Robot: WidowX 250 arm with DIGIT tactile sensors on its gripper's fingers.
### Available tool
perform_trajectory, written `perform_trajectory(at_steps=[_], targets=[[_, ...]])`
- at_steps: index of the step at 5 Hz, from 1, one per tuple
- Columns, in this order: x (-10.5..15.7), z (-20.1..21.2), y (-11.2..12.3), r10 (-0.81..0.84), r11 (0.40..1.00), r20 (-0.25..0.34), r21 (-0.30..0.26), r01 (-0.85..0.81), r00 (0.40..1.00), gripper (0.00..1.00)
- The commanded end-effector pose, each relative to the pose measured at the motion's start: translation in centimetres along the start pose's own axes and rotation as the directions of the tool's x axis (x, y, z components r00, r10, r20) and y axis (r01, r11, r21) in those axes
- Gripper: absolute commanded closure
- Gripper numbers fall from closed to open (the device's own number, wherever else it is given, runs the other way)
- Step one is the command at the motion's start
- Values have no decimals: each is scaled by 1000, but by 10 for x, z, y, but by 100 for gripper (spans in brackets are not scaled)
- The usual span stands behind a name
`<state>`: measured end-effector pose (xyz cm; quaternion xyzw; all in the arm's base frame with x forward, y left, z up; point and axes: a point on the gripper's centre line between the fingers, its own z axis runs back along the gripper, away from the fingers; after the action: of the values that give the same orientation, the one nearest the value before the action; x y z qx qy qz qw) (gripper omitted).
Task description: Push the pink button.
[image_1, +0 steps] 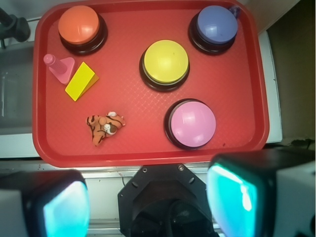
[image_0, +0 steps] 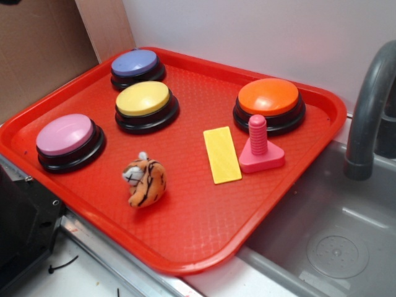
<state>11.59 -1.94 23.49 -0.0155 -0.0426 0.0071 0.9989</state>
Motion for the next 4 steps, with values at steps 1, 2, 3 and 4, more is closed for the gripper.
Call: perform_trajectory(at_steps=[1,2,3,4], targets=[[0,0,0,0,1000,0,0,0,1000,0],[38,-52,39,-3,997,-44,80,7,999,0],[52,-102,53,-37,999,40,-7,37,999,0],[48,-133,59,-101,994,11,41,100,995,0]])
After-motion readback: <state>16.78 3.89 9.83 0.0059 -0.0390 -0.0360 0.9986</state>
